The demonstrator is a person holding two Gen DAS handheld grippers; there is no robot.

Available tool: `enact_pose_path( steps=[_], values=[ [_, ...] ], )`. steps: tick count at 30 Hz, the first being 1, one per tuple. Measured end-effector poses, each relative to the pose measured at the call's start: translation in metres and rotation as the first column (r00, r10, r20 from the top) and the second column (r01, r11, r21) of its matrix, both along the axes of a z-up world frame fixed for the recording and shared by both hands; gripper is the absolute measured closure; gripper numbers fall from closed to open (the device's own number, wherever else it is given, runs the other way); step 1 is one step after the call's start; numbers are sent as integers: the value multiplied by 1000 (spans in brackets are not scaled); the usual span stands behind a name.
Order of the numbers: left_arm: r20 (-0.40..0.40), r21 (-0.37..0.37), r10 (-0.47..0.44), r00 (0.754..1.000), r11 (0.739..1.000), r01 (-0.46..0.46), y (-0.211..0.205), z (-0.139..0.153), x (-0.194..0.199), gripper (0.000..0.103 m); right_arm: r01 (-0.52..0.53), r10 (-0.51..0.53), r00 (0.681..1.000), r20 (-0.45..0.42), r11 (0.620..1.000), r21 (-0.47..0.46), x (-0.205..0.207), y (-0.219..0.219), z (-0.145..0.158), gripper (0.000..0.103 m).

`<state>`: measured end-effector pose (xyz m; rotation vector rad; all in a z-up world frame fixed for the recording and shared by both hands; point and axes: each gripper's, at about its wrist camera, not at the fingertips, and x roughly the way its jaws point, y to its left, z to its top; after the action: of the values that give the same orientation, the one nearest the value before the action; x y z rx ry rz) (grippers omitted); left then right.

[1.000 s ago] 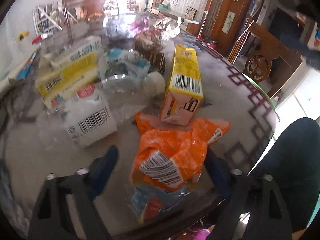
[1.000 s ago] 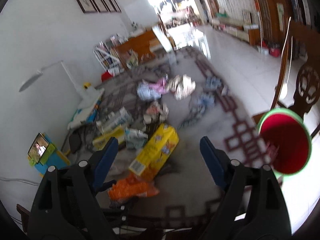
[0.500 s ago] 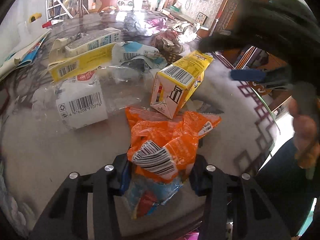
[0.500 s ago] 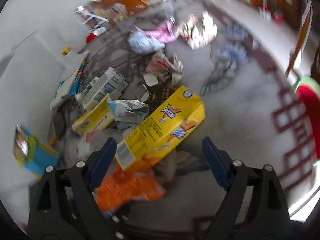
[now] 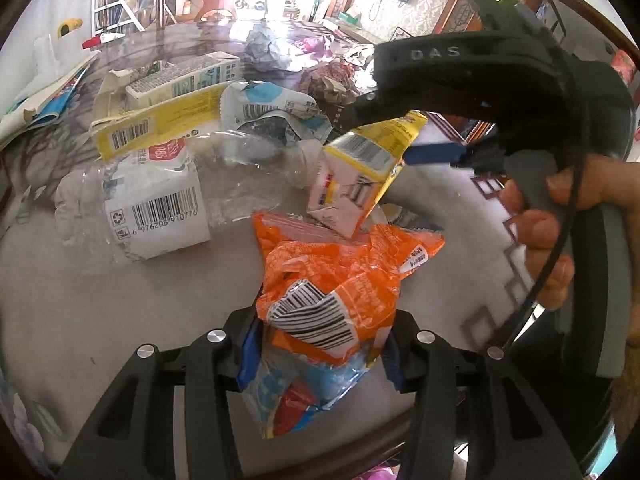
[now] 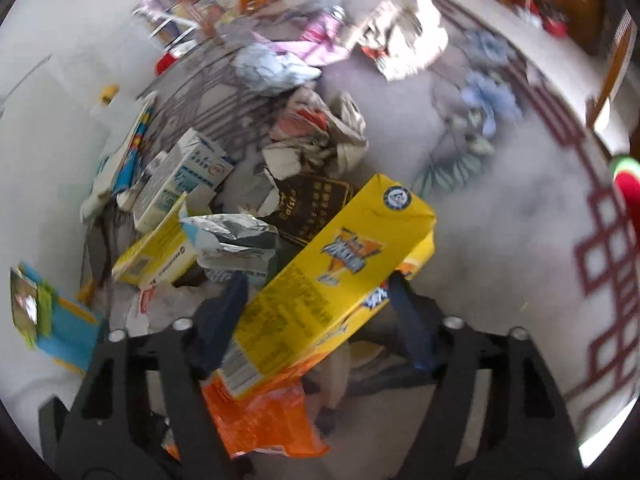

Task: Collect trash
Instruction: 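Grasp the orange snack bag with the left gripper while the right grasps the yellow carton, then lift the orange bag with the left gripper while the right lifts the yellow carton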

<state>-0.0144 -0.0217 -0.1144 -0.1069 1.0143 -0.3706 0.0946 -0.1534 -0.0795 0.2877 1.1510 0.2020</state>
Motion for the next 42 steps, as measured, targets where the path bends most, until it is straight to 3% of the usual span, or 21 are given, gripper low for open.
enact_pose_path(
  steps=[3,4,10,14,16,24,27,30,31,35,42],
  values=[
    [-2,-3,-14,1000,1000,14,-3,0,0,56,-36,37,999,22,998,-51,1,-5,10,62],
    [0,0,-14,1000,1000,14,-3,0,0,56,-40,42,999,25,997,-63,1,-8,12,64],
    [-13,-28,11,1000,1000,-11,6,-2,3,56,-45,48,998,26,991,-124,3,-26,20,64],
    [-12,-31,21,1000,999,-22,7,-2,3,55,-22,24,1000,17,988,-150,1,-31,18,63],
    [-11,-30,21,1000,999,-21,7,-3,4,55,-19,22,1000,17,986,-164,2,-29,15,52],
    [-11,-38,38,999,999,-39,8,-3,6,44,-21,20,1000,-9,982,-186,6,-23,-1,40],
    [-16,-51,43,999,998,-44,9,-4,7,43,-21,19,1000,-14,985,-171,6,-24,-5,40],
    [-20,-54,33,999,998,-34,7,-5,7,45,-28,28,1000,-3,987,-160,2,-25,-6,65],
    [-19,-54,32,999,998,-33,7,-5,6,46,-26,26,1000,1,990,-139,0,-27,-6,69],
    [-7,-53,22,1000,998,-22,6,-2,4,58,2,1,999,42,997,-71,-15,-37,0,69],
    [28,-76,44,999,996,-41,11,7,2,59,31,-29,989,146,999,-12,-48,-54,24,69]
  ],
)
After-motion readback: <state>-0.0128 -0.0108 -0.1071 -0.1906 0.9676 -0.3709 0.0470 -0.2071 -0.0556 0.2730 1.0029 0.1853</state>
